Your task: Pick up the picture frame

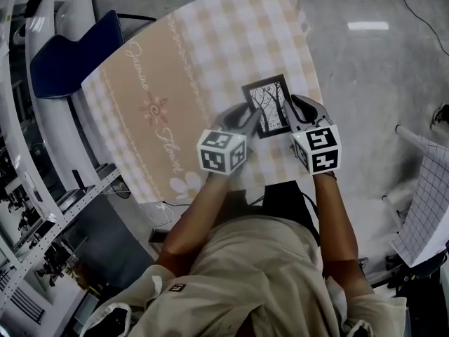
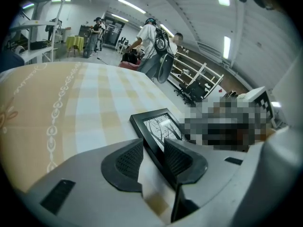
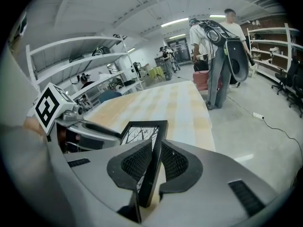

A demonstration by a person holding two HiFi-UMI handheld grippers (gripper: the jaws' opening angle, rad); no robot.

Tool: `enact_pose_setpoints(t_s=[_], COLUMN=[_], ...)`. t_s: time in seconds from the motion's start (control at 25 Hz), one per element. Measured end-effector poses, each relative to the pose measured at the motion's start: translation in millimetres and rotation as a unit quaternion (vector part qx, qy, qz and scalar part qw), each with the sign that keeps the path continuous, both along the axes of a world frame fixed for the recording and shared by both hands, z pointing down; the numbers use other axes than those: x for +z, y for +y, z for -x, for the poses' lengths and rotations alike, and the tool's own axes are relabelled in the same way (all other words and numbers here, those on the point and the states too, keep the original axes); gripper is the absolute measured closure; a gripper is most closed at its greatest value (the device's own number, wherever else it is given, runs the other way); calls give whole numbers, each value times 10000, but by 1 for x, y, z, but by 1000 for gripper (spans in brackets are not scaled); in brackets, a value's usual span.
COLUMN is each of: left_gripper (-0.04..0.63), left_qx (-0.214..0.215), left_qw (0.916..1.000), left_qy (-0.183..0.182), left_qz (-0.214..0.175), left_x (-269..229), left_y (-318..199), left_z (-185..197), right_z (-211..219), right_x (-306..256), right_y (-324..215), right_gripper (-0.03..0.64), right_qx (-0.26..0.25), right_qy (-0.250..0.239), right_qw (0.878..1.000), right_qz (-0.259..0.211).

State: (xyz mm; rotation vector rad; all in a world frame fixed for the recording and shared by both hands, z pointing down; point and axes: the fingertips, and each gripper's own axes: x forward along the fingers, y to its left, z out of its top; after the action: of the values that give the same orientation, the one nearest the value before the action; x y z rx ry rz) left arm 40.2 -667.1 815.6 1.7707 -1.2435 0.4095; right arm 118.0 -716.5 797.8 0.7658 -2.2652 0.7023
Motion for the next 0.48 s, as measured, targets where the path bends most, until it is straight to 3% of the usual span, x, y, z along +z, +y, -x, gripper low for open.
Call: enact_pose_setpoints(t_s=[0.2, 0.32, 0.48], left_gripper=[466, 466, 466], left_qx=[-51, -60, -90], left_qw=[9999, 9999, 9998], left_qy=[-87, -122, -158], left_qz=[26, -1, -20], left_x=[1, 1, 0], left_y=[0, 0, -1], left_z=[2, 2, 1], right_z=[1, 0, 0], right_x=[7, 11, 13], right_y=[3, 5, 7], right_gripper=[575, 522, 522], right_qx=[-54, -79, -63], right_qy=[16, 89, 90], right_qw=[9999, 9998, 9998], right_qz=[119, 157, 165])
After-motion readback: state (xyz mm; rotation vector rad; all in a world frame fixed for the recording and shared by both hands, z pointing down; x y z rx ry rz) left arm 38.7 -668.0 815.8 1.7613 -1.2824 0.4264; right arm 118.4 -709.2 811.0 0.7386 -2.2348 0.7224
